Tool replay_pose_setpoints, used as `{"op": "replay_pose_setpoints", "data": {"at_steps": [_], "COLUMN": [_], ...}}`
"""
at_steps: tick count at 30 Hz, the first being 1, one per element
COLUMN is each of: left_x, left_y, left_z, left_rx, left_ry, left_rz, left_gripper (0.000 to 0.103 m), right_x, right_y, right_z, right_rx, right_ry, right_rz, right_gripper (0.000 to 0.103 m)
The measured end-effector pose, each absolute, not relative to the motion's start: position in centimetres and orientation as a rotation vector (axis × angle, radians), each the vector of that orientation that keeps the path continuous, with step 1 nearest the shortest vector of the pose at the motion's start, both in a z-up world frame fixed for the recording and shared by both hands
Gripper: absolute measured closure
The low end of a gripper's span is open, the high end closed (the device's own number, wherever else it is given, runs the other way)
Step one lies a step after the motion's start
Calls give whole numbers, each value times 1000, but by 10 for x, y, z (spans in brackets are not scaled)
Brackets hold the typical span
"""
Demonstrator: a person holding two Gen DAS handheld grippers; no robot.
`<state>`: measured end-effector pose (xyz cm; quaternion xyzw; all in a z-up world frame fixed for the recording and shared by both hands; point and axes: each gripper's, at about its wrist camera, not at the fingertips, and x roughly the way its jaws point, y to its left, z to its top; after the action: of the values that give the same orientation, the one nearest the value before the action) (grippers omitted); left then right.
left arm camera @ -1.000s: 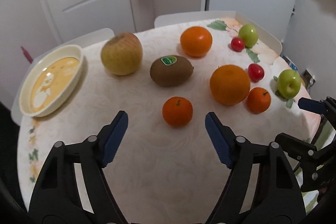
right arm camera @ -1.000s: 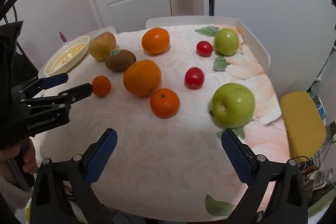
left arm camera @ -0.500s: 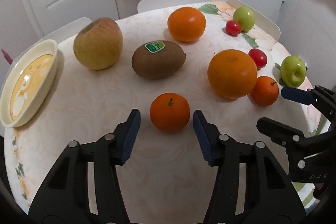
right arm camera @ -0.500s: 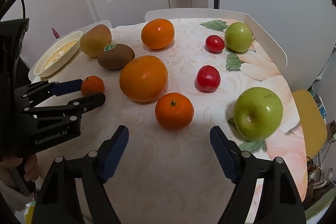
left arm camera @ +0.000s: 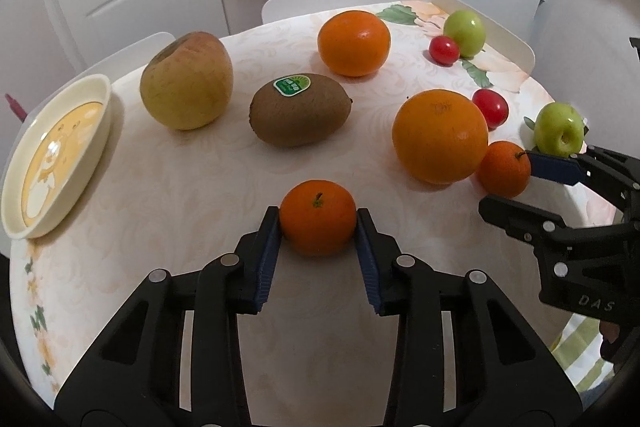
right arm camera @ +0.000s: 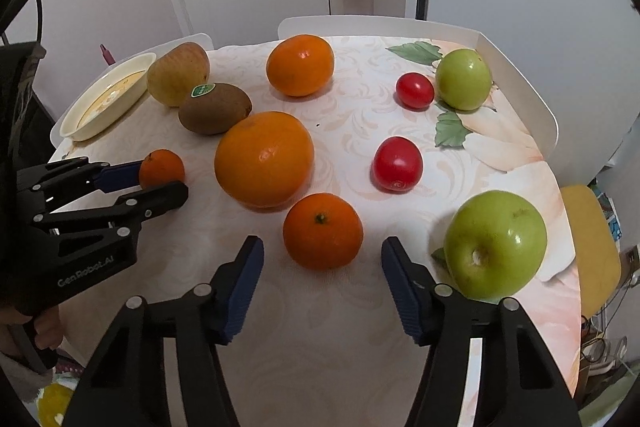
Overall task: Organize fruits
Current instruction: 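Grasp a small tangerine with the left tool while the right tool grasps another small tangerine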
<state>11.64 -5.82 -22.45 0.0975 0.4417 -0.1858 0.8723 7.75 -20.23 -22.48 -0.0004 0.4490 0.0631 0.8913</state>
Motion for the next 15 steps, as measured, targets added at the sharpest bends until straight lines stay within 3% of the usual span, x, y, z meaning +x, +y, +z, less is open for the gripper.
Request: {"op": "replay_pose_setpoints", "data": {"at_steps": [7, 9, 10, 15], "left_x": [111, 109, 108, 103], "left_y": [-55, -53, -52, -44], "left_z": [-225, -225, -224, -218], "left_rx": [191, 182, 177, 141], "left_ry": [927, 929, 930, 931], "left_rz": [-362, -351, -345, -304], "left_gripper": [62, 62, 62, 62], "right_x": [84, 86, 87, 84], "right_y": [-201, -200, -199, -199], "right_z": [-225, -225, -225, -221], "right_rx": [-32, -42, -49, -67], "right_ry": [926, 924, 927, 921], "right_rz": [155, 157, 161, 171], "right_gripper": [56, 60, 67, 67]}}
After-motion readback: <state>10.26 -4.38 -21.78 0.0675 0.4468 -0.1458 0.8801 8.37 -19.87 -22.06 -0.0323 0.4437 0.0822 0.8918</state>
